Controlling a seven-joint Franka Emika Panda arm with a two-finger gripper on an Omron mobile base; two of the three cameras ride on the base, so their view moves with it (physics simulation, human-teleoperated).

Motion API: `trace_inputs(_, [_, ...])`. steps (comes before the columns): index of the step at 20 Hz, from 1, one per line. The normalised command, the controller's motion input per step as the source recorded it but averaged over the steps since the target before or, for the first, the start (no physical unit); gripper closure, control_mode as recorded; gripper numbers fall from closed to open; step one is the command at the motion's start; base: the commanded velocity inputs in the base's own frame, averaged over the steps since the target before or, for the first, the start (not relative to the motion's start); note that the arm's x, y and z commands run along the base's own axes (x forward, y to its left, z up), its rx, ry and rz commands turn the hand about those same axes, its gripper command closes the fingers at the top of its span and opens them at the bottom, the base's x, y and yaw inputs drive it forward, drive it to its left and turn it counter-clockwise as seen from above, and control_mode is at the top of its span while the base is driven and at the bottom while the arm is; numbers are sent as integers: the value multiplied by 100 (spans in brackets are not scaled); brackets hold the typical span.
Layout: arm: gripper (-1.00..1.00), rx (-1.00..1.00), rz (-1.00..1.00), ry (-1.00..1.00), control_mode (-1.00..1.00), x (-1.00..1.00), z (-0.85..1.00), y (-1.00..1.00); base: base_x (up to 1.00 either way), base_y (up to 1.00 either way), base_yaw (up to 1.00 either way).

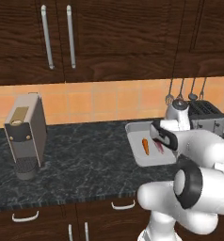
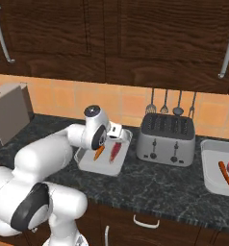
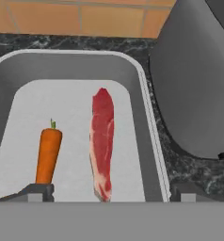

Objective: Place one carrot and one steak in each tupperware on the nearby counter, to pack two identical lunches.

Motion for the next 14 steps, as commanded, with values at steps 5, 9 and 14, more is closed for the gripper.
trace_inputs(5, [-100, 0, 0, -27, -100, -100, 83, -9, 0, 0, 0])
trace_inputs(9, [-100, 5, -1, -6, -100, -88, 32, -45, 0, 0, 0])
trace_inputs(14, [-100, 2, -1, -11, -100, -47, 6, -29, 0, 0, 0])
